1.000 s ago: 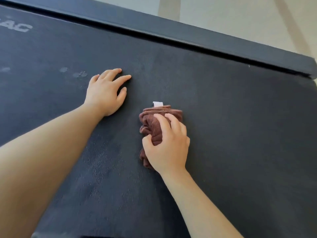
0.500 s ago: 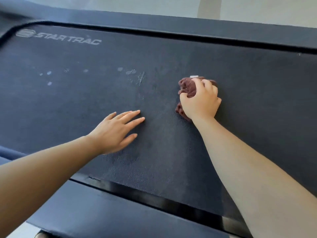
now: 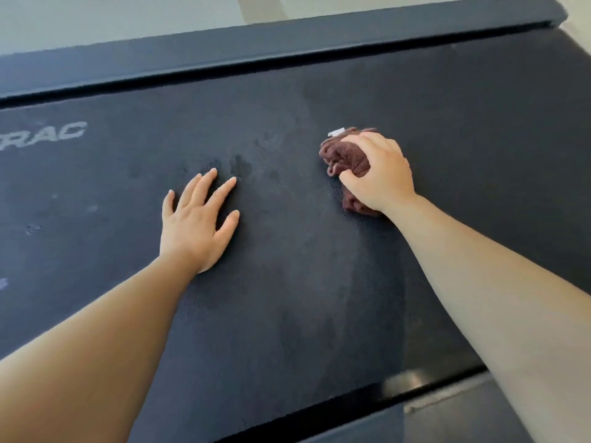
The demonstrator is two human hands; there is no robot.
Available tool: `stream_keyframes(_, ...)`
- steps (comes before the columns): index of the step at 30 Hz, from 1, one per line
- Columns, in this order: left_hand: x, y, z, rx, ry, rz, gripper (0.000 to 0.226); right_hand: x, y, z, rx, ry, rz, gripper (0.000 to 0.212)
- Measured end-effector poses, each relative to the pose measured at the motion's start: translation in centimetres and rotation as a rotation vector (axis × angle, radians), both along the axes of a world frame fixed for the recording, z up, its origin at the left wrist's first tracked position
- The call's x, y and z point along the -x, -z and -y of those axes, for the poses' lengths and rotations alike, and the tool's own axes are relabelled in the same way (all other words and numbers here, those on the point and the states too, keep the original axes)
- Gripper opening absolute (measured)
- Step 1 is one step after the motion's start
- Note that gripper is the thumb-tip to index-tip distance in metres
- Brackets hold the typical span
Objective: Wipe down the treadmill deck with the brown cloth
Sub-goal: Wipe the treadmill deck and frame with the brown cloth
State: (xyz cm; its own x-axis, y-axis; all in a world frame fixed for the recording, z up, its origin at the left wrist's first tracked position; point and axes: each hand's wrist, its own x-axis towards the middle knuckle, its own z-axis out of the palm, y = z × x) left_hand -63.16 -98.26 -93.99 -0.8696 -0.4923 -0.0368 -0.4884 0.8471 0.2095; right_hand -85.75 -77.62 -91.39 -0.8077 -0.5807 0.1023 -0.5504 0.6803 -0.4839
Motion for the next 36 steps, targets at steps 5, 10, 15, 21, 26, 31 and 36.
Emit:
stream_keyframes(5,-0.3,-0.2,0.0,-0.009,0.015,-0.003,0.054,-5.2,-0.6,0.1,-0.016,0.02,0.05,0.053)
stream_keyframes(10,0.0,-0.3,0.0,0.012,0.016,-0.014,0.06,-5.6,0.7,1.3,0.011,0.057,-0.042,0.049)
stream_keyframes(15,0.0,-0.5,-0.1,0.015,0.002,-0.002,0.061,-2.0,0.7,6.9,0.04,0.109,-0.038,0.048)
stream_keyframes(21,0.1,-0.5,0.1,0.02,-0.007,0.0,0.06,-0.6,0.5,9.1,0.036,0.019,-0.028,0.051)
stream_keyframes(26,0.1,-0.5,-0.1,0.034,-0.004,0.011,0.061,-5.6,0.7,5.8,0.058,-0.139,-0.027,0.054)
stream_keyframes(31,0.1,-0.7,-0.2,0.025,-0.003,0.018,0.062,-5.0,0.7,7.6,0.005,-0.072,-0.024,0.049)
stream_keyframes(36,0.1,-0.9,-0.3,0.015,-0.009,0.037,0.061,-1.6,0.7,12.6,0.053,0.043,-0.019,0.049)
